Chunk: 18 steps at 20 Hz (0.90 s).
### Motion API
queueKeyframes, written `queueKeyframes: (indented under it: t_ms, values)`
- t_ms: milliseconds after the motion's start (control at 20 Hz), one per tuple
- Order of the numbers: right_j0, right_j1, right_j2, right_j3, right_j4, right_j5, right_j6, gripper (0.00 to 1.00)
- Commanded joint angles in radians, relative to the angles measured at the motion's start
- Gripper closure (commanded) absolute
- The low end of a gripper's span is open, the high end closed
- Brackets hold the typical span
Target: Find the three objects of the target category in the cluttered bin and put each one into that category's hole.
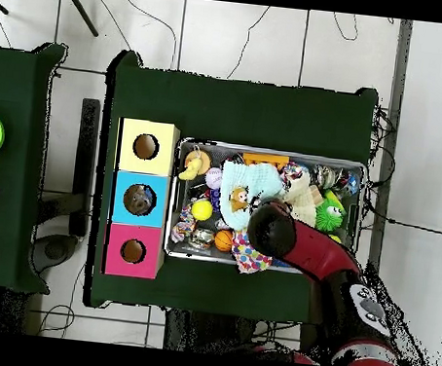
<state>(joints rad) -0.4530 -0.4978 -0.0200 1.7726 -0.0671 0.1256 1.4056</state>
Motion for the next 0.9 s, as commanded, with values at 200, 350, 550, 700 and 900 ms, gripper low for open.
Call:
queueKeyframes:
  t_ms: [200, 350, 550, 700, 900]
  values:
    - [0.066, 0.050, 0.030, 0.072, 0.126, -0.068, 0.328, 1.00]
    - [0.081, 0.054, 0.027, 0.068, 0.145, -0.071, 0.341, 1.00]
    - [0.104, 0.061, 0.018, 0.062, 0.164, -0.076, 0.364, 1.00]
    - [0.118, 0.065, 0.017, 0.061, 0.175, -0.081, 0.379, 1.00]
    - [0.144, 0.072, 0.003, 0.051, 0.196, -0.080, 0.397, 1.00]
